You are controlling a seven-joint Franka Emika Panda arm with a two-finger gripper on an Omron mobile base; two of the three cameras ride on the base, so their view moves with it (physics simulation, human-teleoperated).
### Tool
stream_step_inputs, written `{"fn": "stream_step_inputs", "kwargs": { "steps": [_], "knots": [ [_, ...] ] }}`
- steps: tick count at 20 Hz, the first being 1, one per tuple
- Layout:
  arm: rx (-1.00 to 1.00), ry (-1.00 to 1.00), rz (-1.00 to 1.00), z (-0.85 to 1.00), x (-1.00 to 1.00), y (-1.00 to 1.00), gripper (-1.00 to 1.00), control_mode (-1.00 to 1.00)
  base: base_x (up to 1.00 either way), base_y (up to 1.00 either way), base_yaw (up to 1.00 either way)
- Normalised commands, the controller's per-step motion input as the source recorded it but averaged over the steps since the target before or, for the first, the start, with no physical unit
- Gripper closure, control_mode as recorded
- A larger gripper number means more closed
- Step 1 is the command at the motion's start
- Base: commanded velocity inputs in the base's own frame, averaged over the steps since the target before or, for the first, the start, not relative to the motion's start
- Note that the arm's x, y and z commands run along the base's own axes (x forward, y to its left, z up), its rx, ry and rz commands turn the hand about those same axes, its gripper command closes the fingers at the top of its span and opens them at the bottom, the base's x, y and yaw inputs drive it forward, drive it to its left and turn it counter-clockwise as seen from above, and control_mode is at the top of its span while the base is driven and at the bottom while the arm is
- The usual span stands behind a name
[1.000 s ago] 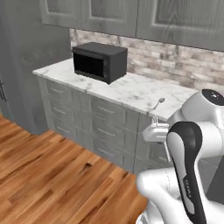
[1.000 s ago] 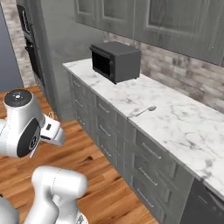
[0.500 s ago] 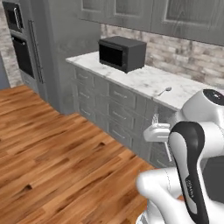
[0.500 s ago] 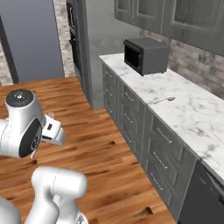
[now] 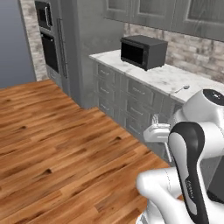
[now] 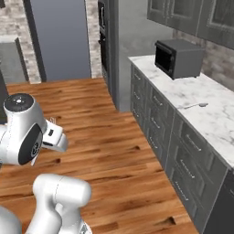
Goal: Take the fork and place it on the left side of the plate. Then take the spoon and place it on the right side of the plate. Make sure they're directly next to the plate.
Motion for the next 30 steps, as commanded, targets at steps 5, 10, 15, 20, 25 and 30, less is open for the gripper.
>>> {"fn": "stream_step_inputs", "kwargs": {
  "steps": [5,10,15,20,25,30],
  "knots": [
    [0.00,0.00,0.00,0.00,0.00,0.00,1.00,1.00,-1.00,0.42,0.19],
    [0.00,0.00,0.00,0.00,0.00,0.00,1.00,1.00,-0.62,0.84,0.10],
    [0.00,0.00,0.00,0.00,0.00,0.00,1.00,1.00,-0.24,1.00,0.03],
    [0.00,0.00,0.00,0.00,0.00,0.00,1.00,1.00,-0.33,1.00,0.04],
    [0.00,0.00,0.00,0.00,0.00,0.00,1.00,1.00,-0.40,1.00,0.05],
    [0.00,0.00,0.00,0.00,0.00,0.00,1.00,1.00,-0.32,1.00,0.05]
  ]
}}
